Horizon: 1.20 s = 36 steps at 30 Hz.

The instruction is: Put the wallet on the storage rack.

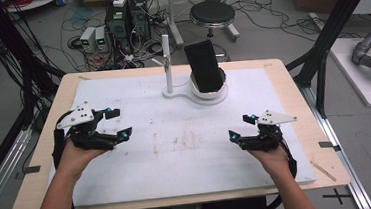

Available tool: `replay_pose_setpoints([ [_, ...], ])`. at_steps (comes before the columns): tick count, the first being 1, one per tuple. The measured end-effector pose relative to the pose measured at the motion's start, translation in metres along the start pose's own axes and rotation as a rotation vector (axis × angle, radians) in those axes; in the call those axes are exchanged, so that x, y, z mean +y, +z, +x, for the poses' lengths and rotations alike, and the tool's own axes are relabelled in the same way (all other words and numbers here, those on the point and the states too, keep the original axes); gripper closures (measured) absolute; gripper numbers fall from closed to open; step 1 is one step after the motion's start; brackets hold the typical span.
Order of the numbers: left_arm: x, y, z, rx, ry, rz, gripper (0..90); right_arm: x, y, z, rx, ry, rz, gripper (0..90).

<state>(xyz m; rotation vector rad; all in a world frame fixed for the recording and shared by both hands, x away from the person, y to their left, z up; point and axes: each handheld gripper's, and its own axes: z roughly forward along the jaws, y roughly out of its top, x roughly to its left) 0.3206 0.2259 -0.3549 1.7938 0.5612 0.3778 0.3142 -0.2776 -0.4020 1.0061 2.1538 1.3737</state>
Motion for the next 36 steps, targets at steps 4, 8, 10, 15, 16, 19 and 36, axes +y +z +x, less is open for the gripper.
replay_pose_setpoints([
  [4, -0.025, 0.009, 0.003, 0.032, -0.01, 0.031, 18.8, 0.0, 0.001, -0.003, -0.011, 0.005, 0.01, 18.6],
  [8, -0.041, 0.019, 0.006, 0.037, -0.033, 0.061, 18.8, -0.001, 0.003, -0.005, -0.019, 0.012, 0.018, 18.6],
  [10, -0.044, 0.019, 0.005, 0.032, -0.036, 0.076, 18.8, -0.001, 0.003, -0.006, -0.02, 0.011, 0.02, 18.6],
  [15, -0.053, 0.019, 0.004, 0.019, -0.06, 0.099, 18.8, -0.002, 0.005, -0.007, 0.001, 0.019, 0.039, 18.6],
  [16, -0.054, 0.018, 0.004, 0.014, -0.058, 0.101, 18.8, -0.001, 0.005, -0.007, 0.005, 0.019, 0.035, 18.6],
  [19, -0.054, 0.014, 0.002, 0.016, -0.053, 0.093, 18.8, -0.001, 0.005, -0.006, 0.011, 0.011, 0.029, 18.6],
  [36, -0.055, 0.011, 0.005, 0.044, -0.069, 0.111, 19.1, -0.001, 0.007, -0.005, 0.007, 0.003, 0.042, 18.6],
])
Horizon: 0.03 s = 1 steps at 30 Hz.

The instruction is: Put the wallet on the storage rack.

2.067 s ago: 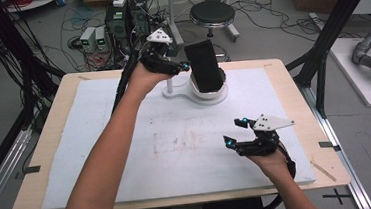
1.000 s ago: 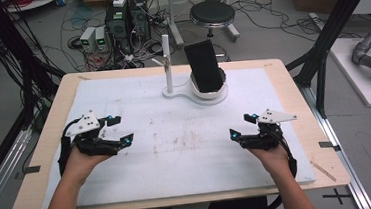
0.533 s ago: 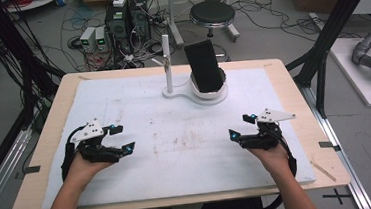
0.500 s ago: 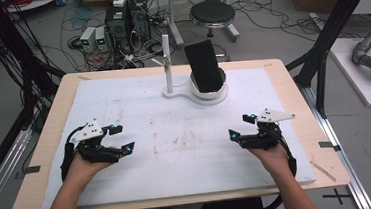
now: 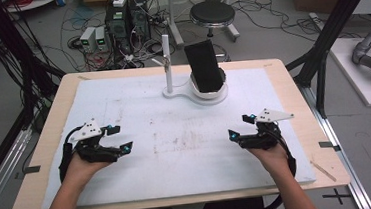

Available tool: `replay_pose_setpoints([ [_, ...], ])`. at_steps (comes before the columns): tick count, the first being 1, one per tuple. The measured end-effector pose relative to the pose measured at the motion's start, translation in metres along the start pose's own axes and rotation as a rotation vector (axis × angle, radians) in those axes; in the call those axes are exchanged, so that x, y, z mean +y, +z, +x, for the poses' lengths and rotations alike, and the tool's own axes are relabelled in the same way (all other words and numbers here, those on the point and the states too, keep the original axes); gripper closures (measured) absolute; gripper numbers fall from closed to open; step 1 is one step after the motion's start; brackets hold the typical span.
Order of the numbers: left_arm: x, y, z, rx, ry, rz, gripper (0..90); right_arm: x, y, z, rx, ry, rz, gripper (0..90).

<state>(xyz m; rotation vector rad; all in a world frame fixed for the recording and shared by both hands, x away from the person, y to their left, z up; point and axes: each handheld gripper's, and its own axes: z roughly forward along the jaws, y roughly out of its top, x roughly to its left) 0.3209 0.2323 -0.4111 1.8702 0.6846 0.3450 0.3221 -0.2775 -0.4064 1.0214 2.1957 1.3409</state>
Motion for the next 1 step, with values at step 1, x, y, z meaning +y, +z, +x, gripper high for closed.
replay_pose_setpoints([
  [1, 0.0, 0.0, -0.0002, -0.001, 0.001, -0.001, 19.1, 0.0003, -0.0004, 0.0007, -0.001, -0.009, -0.006, 18.6],
])
